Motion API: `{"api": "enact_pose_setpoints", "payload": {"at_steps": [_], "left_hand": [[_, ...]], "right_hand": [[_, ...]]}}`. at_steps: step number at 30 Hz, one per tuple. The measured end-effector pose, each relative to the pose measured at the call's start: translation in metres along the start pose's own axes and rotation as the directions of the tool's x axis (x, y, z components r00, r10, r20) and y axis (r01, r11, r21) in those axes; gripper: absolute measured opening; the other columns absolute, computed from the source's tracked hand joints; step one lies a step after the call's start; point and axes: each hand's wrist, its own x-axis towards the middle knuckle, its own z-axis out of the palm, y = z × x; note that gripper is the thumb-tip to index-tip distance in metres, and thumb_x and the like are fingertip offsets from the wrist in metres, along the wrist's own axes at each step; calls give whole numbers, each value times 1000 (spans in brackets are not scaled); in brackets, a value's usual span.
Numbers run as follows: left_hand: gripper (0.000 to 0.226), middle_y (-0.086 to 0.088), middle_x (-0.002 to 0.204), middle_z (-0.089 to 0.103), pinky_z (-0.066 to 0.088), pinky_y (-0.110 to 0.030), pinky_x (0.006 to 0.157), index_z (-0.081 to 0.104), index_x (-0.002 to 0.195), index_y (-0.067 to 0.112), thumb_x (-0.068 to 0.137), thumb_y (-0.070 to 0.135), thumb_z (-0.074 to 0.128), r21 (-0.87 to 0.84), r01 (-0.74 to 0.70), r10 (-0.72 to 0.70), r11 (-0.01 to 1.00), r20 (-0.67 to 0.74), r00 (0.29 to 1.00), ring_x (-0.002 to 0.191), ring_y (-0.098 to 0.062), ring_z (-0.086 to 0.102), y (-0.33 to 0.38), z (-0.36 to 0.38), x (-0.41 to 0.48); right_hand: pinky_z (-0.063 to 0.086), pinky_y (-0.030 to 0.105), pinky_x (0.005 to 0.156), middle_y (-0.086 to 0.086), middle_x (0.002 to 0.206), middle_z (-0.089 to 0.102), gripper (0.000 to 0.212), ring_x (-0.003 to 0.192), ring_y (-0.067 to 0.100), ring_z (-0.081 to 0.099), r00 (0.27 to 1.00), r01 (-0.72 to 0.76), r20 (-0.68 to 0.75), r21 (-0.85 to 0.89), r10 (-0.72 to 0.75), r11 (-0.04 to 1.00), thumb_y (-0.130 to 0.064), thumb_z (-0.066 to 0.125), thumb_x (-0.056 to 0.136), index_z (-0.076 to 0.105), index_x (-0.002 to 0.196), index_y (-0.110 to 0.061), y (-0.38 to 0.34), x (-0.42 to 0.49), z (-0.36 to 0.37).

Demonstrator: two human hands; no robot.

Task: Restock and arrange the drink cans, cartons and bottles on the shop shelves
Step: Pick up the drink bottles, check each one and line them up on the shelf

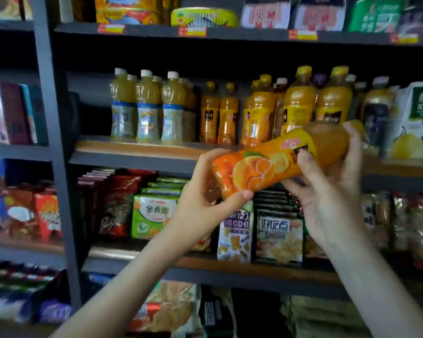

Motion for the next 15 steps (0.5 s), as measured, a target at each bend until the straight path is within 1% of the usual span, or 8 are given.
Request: {"api": "enact_pose_setpoints", "payload": {"at_steps": [2, 5, 7, 8, 10, 12, 13, 15], "left_hand": [[51, 22, 103, 61, 51, -23, 77, 45, 114, 30, 73, 37, 74, 40, 2, 0, 999, -58, 998, 92, -3, 63, -6, 12, -31], [47, 19, 99, 64, 51, -24, 73, 48, 109, 33, 70, 43, 74, 80, 102, -94, 992, -98, 991, 86, -4, 64, -20, 20, -71], [47, 25, 95, 64, 45, -12, 70, 49, 106, 32, 68, 48, 71, 127, 175, -163, 976, -97, 982, 81, 5, 61, -27, 21, -92], [47, 25, 90, 65, 43, -8, 67, 49, 104, 33, 66, 52, 70, 166, 215, -201, 963, -94, 975, 77, 7, 60, -30, 20, -101], [50, 18, 82, 66, 43, -11, 63, 50, 102, 37, 62, 62, 66, 264, 301, -285, 916, -100, 953, 71, 6, 59, -36, 18, -116], [55, 13, 85, 68, 49, -22, 67, 49, 105, 40, 60, 68, 63, 361, 359, -347, 861, -98, 933, 75, 2, 62, -41, 14, -129], [56, 12, 87, 69, 51, -26, 70, 49, 107, 40, 61, 68, 64, 387, 372, -368, 844, -86, 926, 78, 0, 64, -42, 13, -135], [54, 15, 87, 69, 50, -24, 72, 50, 108, 39, 63, 62, 70, 387, 387, -401, 837, -47, 915, 81, 2, 64, -43, 10, -143]], "right_hand": [[59, 42, 76, -1, 133, 53, 71, 113, 24, 64, 987, -156, -25, 8, 156, 988, -18, 66, 78, 35, 138, -41, 11, -27, -15], [58, 45, 80, -7, 126, 57, 72, 110, 23, 65, 938, -344, -39, -197, 343, 918, -35, 67, 76, 32, 138, -49, 31, -63, -37], [55, 50, 88, -3, 132, 55, 74, 112, 25, 63, 896, -416, -66, -466, 438, 781, -62, 64, 72, 27, 136, -61, 40, -85, -50], [56, 47, 86, 5, 129, 58, 76, 106, 27, 65, 883, -400, -81, -647, 463, 649, -74, 56, 69, 22, 136, -64, 44, -92, -56], [56, 30, 63, 11, 97, 65, 82, 77, 24, 65, 843, -242, -83, -941, 532, 236, -79, 38, 71, 11, 145, -57, 50, -105, -66], [51, 29, 57, 5, 99, 63, 85, 82, 22, 63, 858, 50, -7, -994, 514, -97, -75, 40, 79, 8, 152, -44, 59, -125, -66], [53, 34, 67, 7, 114, 59, 90, 101, 27, 60, 880, 161, 65, -973, 470, -167, -71, 50, 80, 12, 154, -37, 63, -137, -61], [54, 45, 83, 15, 131, 50, 99, 119, 37, 51, 900, 290, 217, -945, 379, -148, -55, 75, 73, 29, 151, -17, 78, -162, -53]]}}
